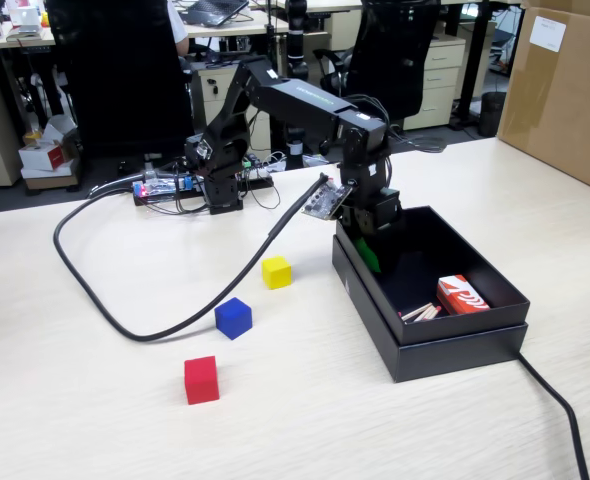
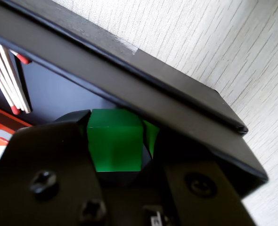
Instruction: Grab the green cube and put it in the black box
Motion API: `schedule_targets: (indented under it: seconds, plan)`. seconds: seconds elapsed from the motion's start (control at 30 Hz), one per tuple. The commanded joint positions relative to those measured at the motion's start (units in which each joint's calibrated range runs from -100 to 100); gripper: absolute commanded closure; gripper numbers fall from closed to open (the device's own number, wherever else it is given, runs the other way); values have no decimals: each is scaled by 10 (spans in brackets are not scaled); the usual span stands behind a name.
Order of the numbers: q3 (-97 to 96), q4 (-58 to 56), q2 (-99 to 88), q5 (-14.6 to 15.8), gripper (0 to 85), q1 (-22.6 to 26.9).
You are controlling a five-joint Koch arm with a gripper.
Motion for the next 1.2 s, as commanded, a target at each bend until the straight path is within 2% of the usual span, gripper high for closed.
schedule_targets:
  seconds: [0.0,0.1,0.23,0.37,0.43,0.8,1.0,1.17]
  plan:
    - [36,-3,-7,0,758,-2]
    - [27,-3,3,-1,629,-2]
    - [21,-3,8,-2,604,-2]
    - [21,-3,1,-4,435,-2]
    - [21,-3,-22,-4,378,-3]
    - [-22,-2,-332,-5,368,-25]
    - [-132,1,-558,-18,368,-61]
    - [-306,25,-767,-24,366,-105]
